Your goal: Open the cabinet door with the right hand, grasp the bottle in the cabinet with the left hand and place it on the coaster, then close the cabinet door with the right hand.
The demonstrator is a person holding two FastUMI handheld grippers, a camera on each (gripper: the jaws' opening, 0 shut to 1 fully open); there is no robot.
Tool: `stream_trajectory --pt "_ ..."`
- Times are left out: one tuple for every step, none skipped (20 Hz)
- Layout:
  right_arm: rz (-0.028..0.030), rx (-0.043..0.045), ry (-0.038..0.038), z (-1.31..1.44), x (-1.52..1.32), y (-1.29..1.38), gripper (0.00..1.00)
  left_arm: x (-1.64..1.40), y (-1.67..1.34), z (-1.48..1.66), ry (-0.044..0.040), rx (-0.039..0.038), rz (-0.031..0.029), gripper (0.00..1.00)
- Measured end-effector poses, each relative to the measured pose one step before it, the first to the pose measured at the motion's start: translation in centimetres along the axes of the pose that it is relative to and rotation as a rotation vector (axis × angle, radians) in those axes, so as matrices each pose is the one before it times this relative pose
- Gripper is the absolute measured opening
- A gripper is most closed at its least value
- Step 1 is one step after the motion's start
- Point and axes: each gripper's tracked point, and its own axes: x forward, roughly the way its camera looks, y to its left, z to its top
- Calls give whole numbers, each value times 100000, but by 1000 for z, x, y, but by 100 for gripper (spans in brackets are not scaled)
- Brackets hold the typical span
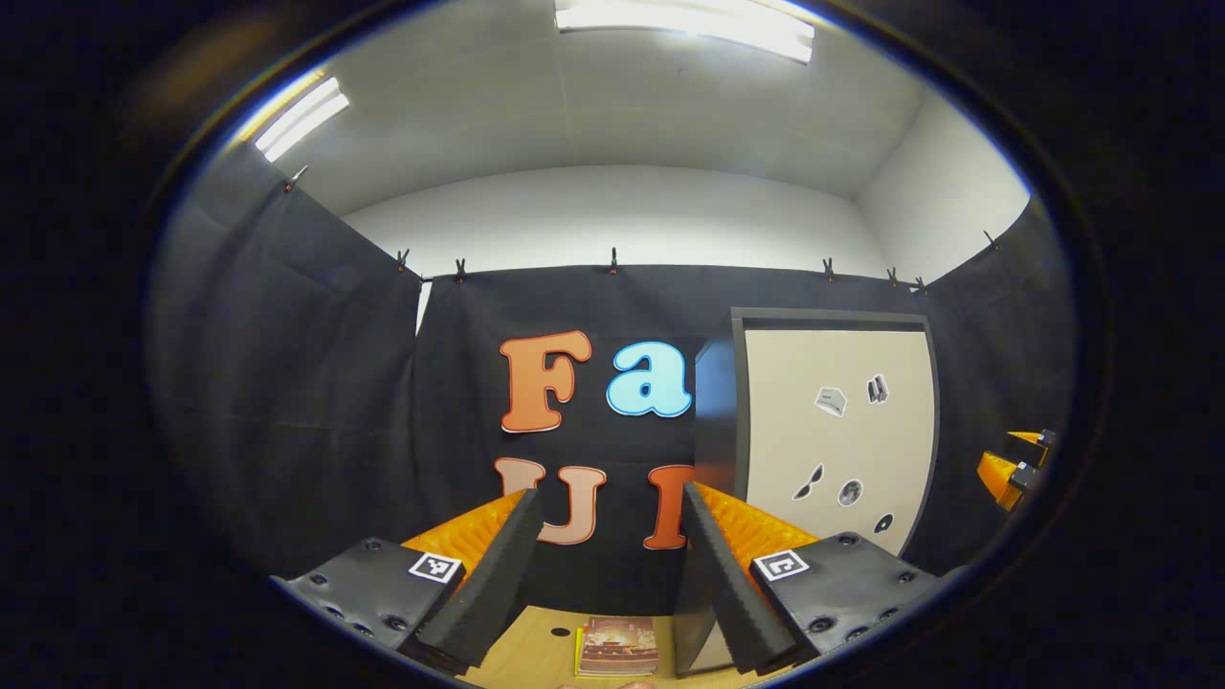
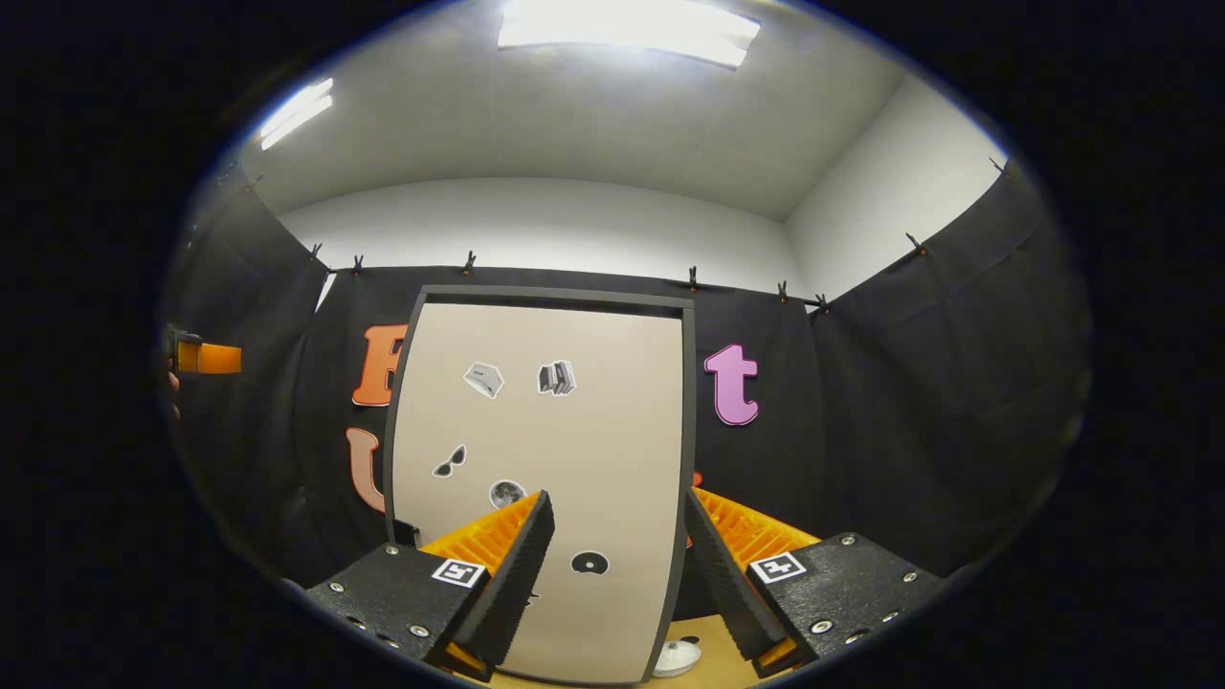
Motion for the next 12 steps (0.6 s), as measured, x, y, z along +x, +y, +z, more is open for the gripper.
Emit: stream_trajectory --pt "187 82 103 -64 -140 264 84 113 408 373 -978 -261 502 95" --pt "-45 -94 191 -35 -63 149 83 -166 422 -147 -176 233 1505 95" --pt "683 -402 134 7 -81 310 83 100 272 6 -380 -513 774 99" --pt "1537 -514 -544 67 -107 649 83 -242 138 -299 565 -935 360 97" --pt "1722 -605 -1444 174 -77 673 83 92 155 -235 -109 -1037 176 95" --pt "1333 -628 -1413 182 62 607 83 3 364 -305 227 -616 1106 92" --pt "491 -439 -239 -144 126 450 84 -35 897 -313 550 52 1845 92" --pt "855 99 299 -298 83 589 84 -177 745 -213 102 801 2121 91" --pt "1156 596 529 -302 206 670 84 60 661 -215 138 845 2084 91" --pt "1457 902 788 -380 304 730 84 -131 389 -138 295 625 1053 93" --pt "1508 948 942 -453 292 773 85 -116 359 -487 873 228 758 95" --pt "1416 816 1220 -554 363 746 85 -82 129 -365 661 227 253 92"
